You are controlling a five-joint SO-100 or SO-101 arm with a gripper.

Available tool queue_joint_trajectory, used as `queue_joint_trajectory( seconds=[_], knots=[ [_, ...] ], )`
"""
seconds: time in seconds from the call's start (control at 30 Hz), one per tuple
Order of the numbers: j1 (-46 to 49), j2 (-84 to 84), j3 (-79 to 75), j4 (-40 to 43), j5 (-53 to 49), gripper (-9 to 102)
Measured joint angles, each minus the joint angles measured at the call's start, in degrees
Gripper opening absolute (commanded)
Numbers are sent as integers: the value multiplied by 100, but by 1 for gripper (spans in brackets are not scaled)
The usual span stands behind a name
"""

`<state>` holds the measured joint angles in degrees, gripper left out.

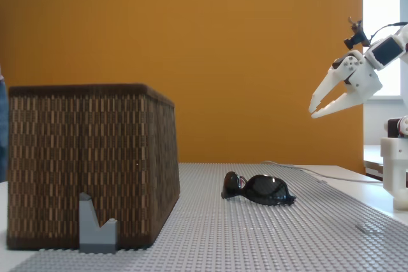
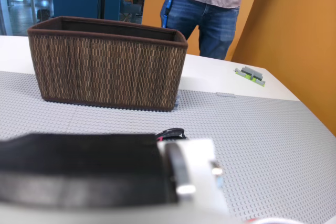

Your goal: Grasp a glasses and put it in the bin.

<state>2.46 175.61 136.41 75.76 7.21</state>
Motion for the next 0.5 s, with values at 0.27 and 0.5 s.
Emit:
queue_joint_trajectory(
  seconds=[0.27,0.5],
  knots=[
    [-246,-668,-475,1072,-1266,0],
    [-246,-1143,-765,1292,-1591,0]
  ],
)
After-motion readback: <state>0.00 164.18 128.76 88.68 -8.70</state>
